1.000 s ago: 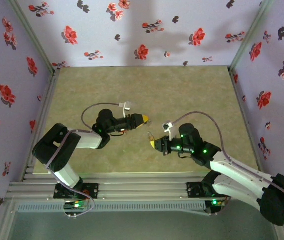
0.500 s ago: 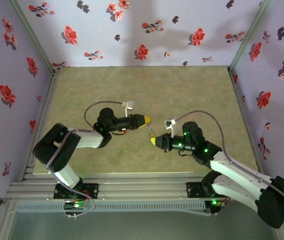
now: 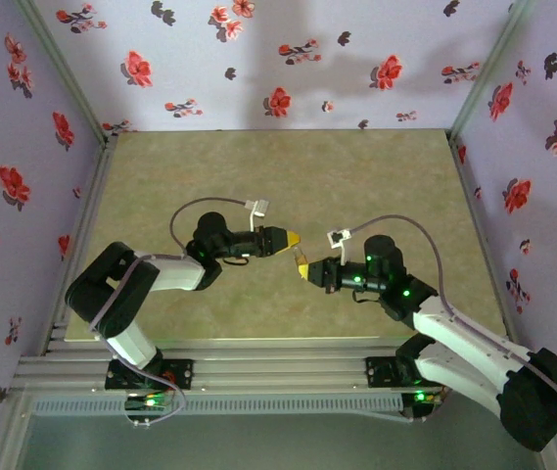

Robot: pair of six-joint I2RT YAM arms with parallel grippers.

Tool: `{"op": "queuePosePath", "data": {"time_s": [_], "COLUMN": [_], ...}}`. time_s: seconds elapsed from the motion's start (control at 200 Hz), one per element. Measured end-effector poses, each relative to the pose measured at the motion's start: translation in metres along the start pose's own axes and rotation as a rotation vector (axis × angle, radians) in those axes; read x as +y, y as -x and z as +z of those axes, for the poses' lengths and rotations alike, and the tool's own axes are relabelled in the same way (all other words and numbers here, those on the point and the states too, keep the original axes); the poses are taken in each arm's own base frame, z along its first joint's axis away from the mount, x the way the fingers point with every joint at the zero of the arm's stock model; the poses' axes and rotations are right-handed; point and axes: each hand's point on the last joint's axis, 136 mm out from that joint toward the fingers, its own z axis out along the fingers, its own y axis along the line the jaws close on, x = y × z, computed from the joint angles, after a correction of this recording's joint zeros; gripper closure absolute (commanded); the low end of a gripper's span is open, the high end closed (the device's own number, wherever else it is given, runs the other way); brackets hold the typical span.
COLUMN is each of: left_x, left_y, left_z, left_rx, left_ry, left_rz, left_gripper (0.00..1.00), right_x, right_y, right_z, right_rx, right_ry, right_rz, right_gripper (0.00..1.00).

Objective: Lock with the key

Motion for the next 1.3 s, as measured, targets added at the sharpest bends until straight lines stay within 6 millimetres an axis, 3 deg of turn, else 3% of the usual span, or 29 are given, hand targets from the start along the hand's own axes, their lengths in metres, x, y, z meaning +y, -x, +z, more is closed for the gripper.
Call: {"op": "queuePosePath", "data": {"time_s": [0.31, 1.3], "left_x": [-0.007, -0.011], "left_y": [-0.009, -0.011], "left_z": [0.006, 0.008], "left_rx": [0.034, 0.046], "left_ry": [-0.023, -0.035], "left_rz": [0.010, 0.028], "left_gripper": [0.62, 0.84], "right_x": [-0.001, -0.001], "right_y": [0.005, 0.008], "right_z": [-0.002, -0.007], "right_rx": [-0.015, -0.046], "right_ry": [0.005, 0.030], "right_rz": [0.011, 0.031], "right_gripper": [1.00, 1.00]}}
